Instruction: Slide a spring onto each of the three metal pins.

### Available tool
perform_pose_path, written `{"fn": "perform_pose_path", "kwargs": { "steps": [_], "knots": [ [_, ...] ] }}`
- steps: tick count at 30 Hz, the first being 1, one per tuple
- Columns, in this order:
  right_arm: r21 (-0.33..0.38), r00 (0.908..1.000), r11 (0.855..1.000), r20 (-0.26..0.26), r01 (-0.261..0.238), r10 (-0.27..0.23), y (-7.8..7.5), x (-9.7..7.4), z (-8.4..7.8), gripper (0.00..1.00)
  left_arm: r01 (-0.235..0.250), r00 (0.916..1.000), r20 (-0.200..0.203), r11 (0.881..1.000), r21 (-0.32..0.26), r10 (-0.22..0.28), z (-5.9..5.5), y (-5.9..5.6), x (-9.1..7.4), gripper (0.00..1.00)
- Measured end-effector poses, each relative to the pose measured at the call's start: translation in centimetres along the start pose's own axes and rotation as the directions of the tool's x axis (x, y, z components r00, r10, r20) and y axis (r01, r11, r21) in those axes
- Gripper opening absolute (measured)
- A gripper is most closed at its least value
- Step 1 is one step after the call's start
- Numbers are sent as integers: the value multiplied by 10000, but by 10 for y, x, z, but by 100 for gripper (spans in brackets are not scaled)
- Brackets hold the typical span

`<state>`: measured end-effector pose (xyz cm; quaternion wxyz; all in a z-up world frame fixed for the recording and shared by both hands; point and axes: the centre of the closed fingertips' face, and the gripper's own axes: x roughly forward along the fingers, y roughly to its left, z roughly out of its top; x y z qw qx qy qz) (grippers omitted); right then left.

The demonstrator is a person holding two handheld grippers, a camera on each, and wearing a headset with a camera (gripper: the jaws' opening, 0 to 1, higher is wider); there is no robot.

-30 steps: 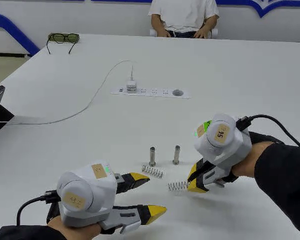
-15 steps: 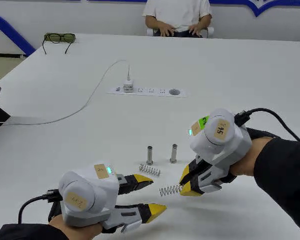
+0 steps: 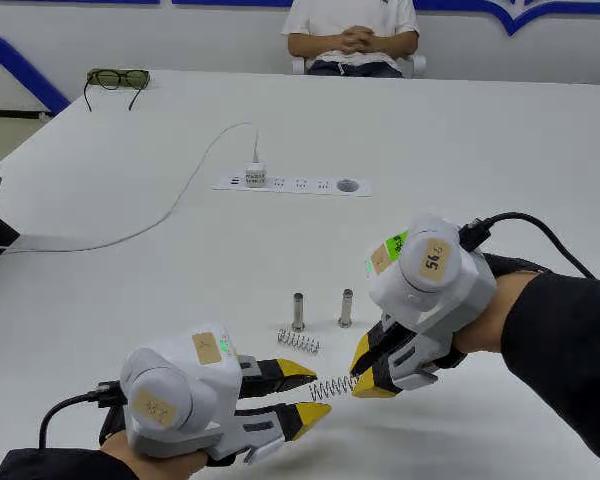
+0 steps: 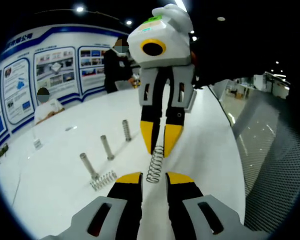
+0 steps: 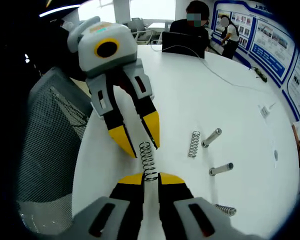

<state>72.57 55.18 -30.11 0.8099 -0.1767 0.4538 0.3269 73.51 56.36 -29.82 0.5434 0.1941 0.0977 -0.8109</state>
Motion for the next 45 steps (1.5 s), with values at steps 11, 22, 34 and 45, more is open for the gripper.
{"fn": "perform_pose_path", "kwargs": {
  "steps": [11,22,34,45],
  "knots": [
    [-19,10000,10000,23,-75,75,4,-3,4,11,61,9999,-118,9995,298,-57,-1,-2,1,12],
    [-255,9999,9997,159,40,-36,7,-9,14,11,97,9998,-157,9992,378,-91,-1,-2,0,11],
    [-560,9985,9983,531,178,-148,11,-15,33,11,94,9998,-173,9991,424,-87,-1,-3,-1,11],
    [-705,9965,9973,817,213,-155,13,-15,46,11,97,9999,-124,9991,423,-92,1,-6,0,11]
  ]
}}
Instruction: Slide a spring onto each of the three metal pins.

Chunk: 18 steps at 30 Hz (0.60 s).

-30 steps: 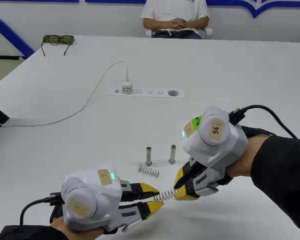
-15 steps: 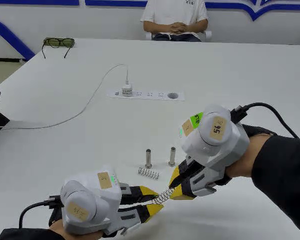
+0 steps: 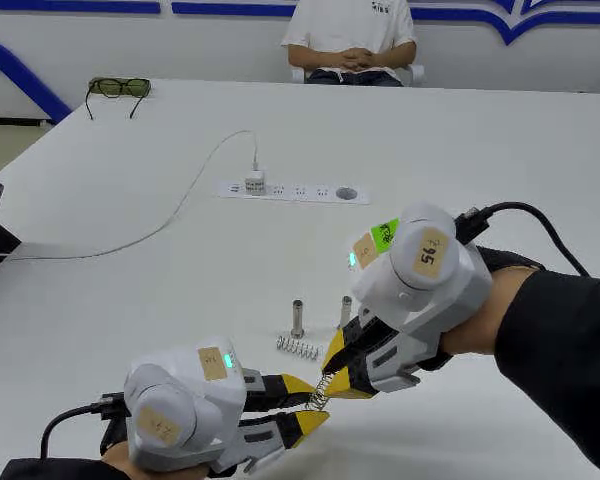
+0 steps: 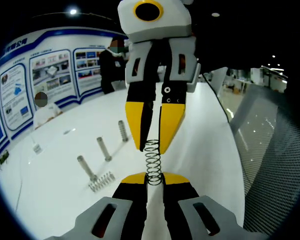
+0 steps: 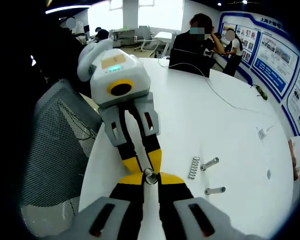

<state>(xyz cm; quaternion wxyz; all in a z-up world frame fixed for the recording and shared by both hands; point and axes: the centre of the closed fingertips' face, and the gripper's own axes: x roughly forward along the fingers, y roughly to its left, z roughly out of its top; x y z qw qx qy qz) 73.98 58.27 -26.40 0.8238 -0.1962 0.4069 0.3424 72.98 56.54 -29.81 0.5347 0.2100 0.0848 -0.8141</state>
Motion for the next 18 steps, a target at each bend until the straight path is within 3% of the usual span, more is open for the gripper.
{"fn": "perform_pose_path", "kwargs": {
  "steps": [10,18],
  "knots": [
    [-62,9997,10000,224,-25,26,1,3,10,12,-26,10000,93,10000,-53,26,3,1,2,11],
    [7,9997,10000,223,-45,45,1,4,8,12,-45,10000,85,9998,-185,47,1,1,0,11]
  ]
}}
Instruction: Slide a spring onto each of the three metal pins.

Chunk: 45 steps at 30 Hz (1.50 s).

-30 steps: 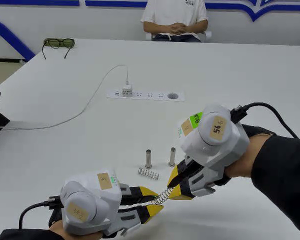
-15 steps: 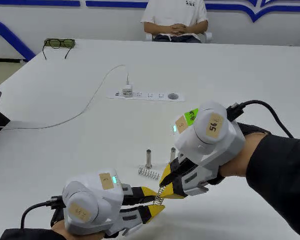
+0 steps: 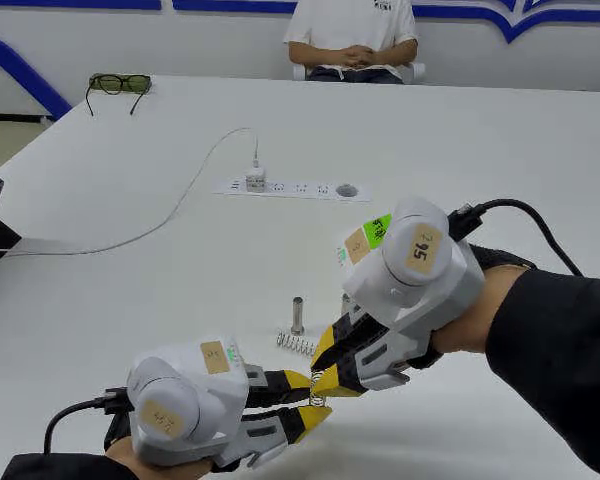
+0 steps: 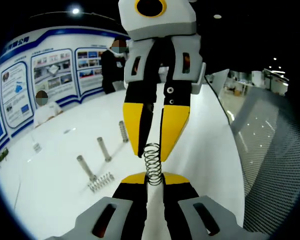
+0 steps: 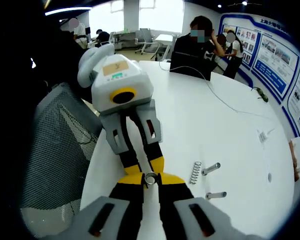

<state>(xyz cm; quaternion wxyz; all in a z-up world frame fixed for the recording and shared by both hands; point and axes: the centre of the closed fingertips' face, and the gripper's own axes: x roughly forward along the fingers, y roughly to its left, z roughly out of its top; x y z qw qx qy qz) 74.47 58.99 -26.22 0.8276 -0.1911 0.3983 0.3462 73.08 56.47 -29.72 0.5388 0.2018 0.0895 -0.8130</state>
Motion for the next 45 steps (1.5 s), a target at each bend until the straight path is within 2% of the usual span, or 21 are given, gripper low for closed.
{"fn": "perform_pose_path", "kwargs": {
  "steps": [14,25,35,45],
  "knots": [
    [222,9999,9997,94,59,-61,-2,1,-5,14,-11,9999,147,9999,-127,13,2,1,1,10],
    [175,9996,9997,212,163,-167,-2,1,-4,12,-27,9997,258,9993,-364,37,5,1,1,10],
    [294,9995,9994,249,182,-190,-3,1,-2,12,-85,9996,269,9994,-321,94,6,1,1,11],
    [466,9991,9985,296,298,-312,-7,-2,-3,12,-238,9993,259,9982,-551,253,4,5,-1,22]
  ]
}}
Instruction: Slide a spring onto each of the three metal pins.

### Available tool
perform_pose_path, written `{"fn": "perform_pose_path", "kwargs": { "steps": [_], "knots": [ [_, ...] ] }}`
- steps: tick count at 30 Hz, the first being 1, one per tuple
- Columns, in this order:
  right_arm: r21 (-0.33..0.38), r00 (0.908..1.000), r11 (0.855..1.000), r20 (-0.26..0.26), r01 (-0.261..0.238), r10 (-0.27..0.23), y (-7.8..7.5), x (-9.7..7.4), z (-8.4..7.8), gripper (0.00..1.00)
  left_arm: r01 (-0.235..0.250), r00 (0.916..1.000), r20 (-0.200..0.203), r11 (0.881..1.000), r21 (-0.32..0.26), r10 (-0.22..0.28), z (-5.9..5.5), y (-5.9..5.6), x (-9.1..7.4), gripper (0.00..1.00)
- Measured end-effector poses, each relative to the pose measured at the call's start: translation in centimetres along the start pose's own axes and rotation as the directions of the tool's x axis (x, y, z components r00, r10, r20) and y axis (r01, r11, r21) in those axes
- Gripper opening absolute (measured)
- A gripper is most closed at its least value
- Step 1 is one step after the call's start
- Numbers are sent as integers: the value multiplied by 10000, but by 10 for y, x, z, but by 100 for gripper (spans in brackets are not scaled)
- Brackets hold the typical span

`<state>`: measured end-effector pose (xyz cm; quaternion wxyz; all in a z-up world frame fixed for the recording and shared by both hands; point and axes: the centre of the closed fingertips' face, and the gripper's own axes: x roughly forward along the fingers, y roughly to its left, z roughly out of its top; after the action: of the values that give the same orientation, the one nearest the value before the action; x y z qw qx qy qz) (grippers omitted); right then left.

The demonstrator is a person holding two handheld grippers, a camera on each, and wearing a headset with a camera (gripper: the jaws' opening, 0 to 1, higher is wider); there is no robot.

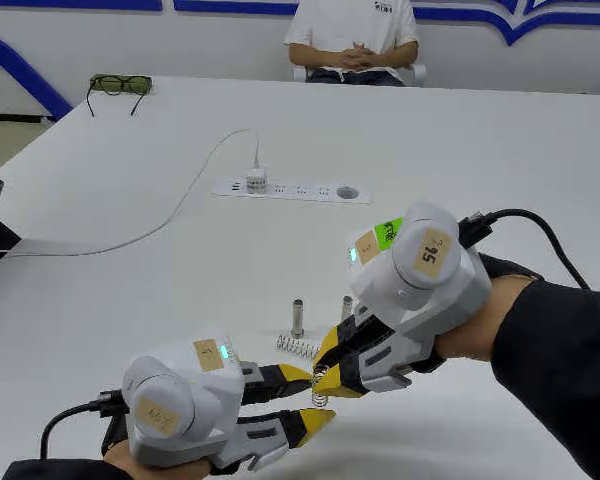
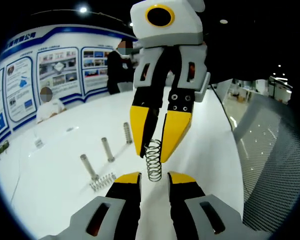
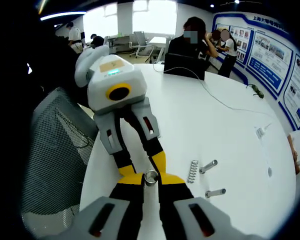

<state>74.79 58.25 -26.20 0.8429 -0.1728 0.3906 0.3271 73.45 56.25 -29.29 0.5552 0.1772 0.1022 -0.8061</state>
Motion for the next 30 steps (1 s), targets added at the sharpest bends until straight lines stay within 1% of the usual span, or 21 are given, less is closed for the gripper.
{"fn": "perform_pose_path", "kwargs": {
  "steps": [6,9,15,23,30],
  "knots": [
    [116,9998,9998,50,172,-172,-7,-5,-1,12,-237,9997,38,9995,-229,238,-2,6,-5,29],
    [200,9995,9993,93,312,-314,-12,-10,-1,12,-429,9990,80,9983,-383,432,-3,11,-8,33],
    [361,9982,9976,140,584,-589,-22,-17,-4,12,-657,9977,99,9962,-576,664,-5,17,-12,38],
    [647,9949,9933,239,958,-976,-37,-27,-7,12,-926,9955,126,9924,-811,940,-8,23,-17,42],
    [946,9892,9857,328,1395,-1431,-55,-36,-9,12,-1070,9940,127,9899,-929,1086,-9,27,-21,44]
  ]
}}
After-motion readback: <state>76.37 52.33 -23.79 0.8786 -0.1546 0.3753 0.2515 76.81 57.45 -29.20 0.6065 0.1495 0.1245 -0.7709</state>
